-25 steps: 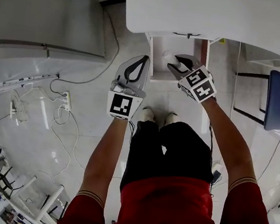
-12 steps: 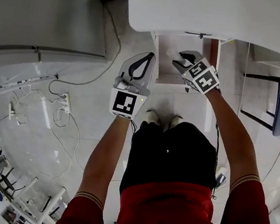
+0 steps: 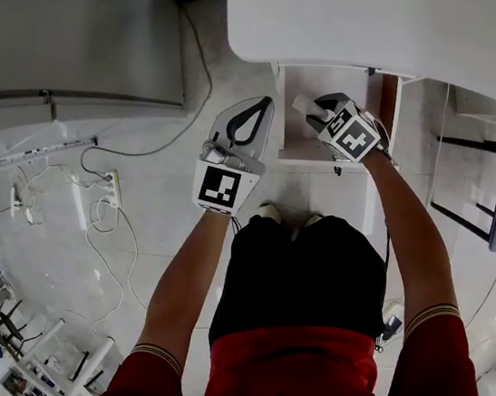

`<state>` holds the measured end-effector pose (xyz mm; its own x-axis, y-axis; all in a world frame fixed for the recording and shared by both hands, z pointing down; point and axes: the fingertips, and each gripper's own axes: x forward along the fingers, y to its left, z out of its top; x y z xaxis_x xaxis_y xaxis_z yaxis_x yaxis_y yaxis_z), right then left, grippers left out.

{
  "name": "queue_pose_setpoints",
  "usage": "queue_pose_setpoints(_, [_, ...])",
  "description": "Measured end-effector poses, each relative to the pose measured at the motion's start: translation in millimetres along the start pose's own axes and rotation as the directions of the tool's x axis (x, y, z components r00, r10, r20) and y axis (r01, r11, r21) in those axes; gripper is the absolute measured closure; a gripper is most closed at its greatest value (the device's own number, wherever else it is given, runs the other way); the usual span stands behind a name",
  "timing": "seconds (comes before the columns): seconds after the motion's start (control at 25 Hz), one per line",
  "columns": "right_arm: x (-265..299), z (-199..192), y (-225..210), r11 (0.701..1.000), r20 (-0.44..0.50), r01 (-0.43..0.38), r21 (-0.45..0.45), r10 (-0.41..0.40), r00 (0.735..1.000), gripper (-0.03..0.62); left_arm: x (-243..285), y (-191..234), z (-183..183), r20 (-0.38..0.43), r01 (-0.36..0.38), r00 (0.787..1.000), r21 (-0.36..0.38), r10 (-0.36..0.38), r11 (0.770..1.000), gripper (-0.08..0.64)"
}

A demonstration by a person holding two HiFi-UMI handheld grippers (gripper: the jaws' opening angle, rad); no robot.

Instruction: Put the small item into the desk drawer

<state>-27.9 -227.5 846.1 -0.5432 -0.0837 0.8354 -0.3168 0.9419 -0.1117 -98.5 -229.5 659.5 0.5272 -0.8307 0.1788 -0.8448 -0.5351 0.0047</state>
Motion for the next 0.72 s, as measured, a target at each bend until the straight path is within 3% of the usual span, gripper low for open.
queue_pose_setpoints(0.28, [34.0, -26.9, 8.0, 0.993, -0.122, -0.092, -0.079, 0.082, 0.989, 0.442, 6.8, 7.5, -15.3, 0.000, -0.001, 1.000, 0.006, 0.001, 1.000, 0.554])
queue_pose_setpoints(0.72, [68.4, -52.2, 22.4, 0.966, -0.233, -0.238, -0.097, 0.210, 0.949, 0.439, 8.0, 14.0, -33.4, -0.013, -0.001, 1.000, 0.022, 0.001, 1.000, 0.554])
